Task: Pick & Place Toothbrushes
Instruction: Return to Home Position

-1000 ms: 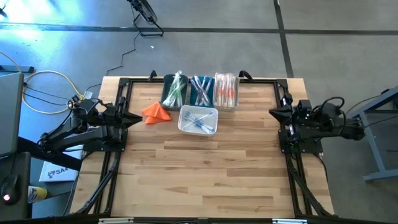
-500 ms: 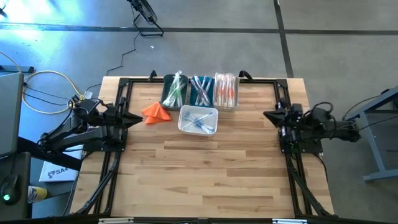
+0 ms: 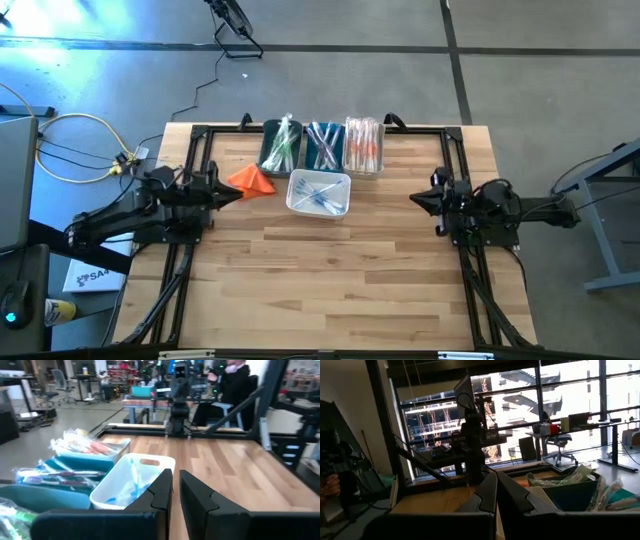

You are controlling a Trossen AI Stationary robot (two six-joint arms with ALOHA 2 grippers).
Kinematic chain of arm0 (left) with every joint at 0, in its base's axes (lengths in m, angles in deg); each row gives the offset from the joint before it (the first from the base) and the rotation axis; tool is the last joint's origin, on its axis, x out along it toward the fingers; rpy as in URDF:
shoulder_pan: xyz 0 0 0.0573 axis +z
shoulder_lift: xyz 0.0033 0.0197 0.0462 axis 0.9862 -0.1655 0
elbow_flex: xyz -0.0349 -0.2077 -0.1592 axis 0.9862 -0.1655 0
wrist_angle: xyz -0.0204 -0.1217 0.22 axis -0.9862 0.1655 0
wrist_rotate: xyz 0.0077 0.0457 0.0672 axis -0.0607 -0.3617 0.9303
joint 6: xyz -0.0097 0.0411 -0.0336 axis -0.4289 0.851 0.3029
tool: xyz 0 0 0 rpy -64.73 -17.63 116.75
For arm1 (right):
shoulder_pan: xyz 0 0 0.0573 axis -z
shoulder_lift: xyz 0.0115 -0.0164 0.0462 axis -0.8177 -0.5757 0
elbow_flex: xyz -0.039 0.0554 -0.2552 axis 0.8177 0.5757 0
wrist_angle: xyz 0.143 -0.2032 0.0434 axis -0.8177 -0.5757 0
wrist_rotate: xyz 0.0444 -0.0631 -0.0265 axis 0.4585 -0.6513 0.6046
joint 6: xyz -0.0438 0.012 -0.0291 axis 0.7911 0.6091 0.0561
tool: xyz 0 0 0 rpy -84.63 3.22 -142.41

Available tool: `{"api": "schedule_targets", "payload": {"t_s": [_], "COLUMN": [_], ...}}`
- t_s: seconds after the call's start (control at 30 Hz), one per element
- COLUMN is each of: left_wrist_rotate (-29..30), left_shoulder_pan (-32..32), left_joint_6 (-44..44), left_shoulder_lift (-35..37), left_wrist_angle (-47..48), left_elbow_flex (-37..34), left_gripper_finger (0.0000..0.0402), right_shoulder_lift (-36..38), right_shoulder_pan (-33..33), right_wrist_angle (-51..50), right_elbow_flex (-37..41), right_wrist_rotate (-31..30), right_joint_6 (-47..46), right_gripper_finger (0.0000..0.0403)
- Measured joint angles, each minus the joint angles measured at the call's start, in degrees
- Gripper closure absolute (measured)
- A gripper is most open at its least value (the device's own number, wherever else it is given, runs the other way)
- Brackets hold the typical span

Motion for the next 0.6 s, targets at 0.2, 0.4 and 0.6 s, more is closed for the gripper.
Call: {"api": "schedule_targets", "payload": {"t_s": [0.2,0.4,0.6], "left_wrist_rotate": [0.67,0.68,0.68], "left_shoulder_pan": [0.00,-0.01,0.00], "left_joint_6": [0.01,0.00,0.85], "left_shoulder_lift": [0.00,0.02,0.02], "left_wrist_angle": [-5.89,-5.54,-6.13], "left_elbow_flex": [-5.53,-7.44,-9.83], "left_gripper_finger": [0.0371,0.0371,0.0371], "right_shoulder_lift": [0.02,0.00,0.00], "right_shoulder_pan": [0.00,0.00,0.00], "right_wrist_angle": [3.70,-0.80,-3.24], "right_elbow_flex": [4.40,4.48,4.51], "right_wrist_rotate": [0.74,1.19,1.17], "right_joint_6": [2.19,1.70,2.10], "right_gripper_finger": [0.0400,0.0400,0.0400]}}
